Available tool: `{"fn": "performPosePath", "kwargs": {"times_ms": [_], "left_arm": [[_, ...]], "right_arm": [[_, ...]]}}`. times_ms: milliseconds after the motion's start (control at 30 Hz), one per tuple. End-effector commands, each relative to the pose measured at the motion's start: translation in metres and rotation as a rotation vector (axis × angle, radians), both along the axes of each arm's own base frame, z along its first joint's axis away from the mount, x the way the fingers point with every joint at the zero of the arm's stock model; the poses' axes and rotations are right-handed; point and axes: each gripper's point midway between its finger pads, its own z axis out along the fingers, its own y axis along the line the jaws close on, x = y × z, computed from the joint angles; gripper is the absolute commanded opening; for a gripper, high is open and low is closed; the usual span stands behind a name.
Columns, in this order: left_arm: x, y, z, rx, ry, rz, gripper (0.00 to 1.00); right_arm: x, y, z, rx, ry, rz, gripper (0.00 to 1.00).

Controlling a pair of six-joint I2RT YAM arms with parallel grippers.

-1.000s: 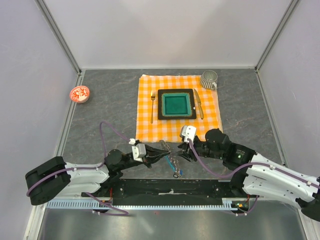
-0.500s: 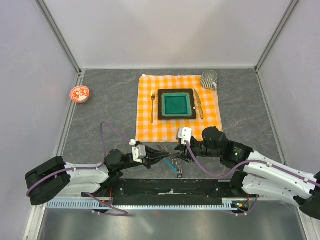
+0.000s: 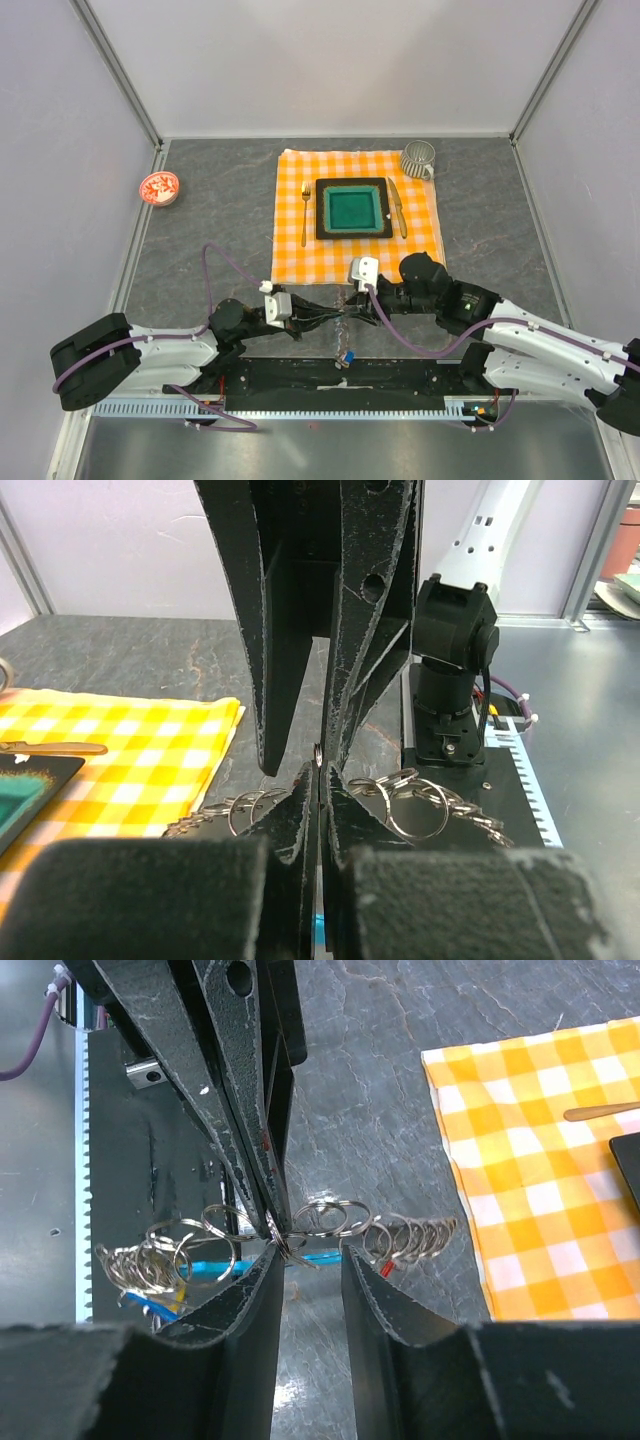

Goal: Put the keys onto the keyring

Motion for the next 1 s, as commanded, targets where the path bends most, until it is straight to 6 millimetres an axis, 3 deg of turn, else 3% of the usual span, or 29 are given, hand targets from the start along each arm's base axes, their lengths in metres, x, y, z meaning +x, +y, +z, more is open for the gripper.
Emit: {"fn": "performPosePath", "kwargs": {"times_ms": [0,67,233,300,367,433,467,533,700,967], "left_arm": [[-0.016,0.020,0.104,-0.366,-0.233,-0.014,0.02],[-0.016,0.020,0.104,-0.363,-0.234,-0.020,0.02],[-0.015,0.021,0.105,-0.369,-0.232,-0.012,0.02],[-0.012,0.022,0.102,-0.362,-0.219,0.007,0.04],[-0.007,0.023,0.096,-0.340,-0.200,0.037,0.19],[0.002,0.017,0.077,-0.241,-0.157,0.066,0.30],[0.006,0.014,0.076,-0.212,-0.144,0.075,0.32],[0.011,0.011,0.057,-0.099,-0.114,0.096,0.36],[0.014,0.012,0.053,-0.004,-0.121,0.112,0.41],[0.020,0.000,0.040,0.116,-0.085,0.096,0.41]], "right_arm": [[0.005,0.013,0.031,0.082,-0.061,0.029,0.34],[0.005,0.013,0.031,0.084,-0.059,0.033,0.30],[0.005,0.013,0.032,0.081,-0.057,0.026,0.00],[0.008,0.011,0.033,0.076,-0.057,0.008,0.00],[0.009,0.008,0.036,0.056,-0.059,-0.002,0.00],[0.012,0.002,0.030,0.003,-0.048,-0.026,0.00],[0.012,0.002,0.036,-0.002,-0.054,-0.026,0.00],[0.012,-0.002,0.027,-0.068,-0.034,-0.025,0.00],[0.012,-0.004,0.024,-0.153,-0.013,-0.008,0.00],[0.013,0.000,0.027,-0.220,-0.024,0.037,0.00]]}}
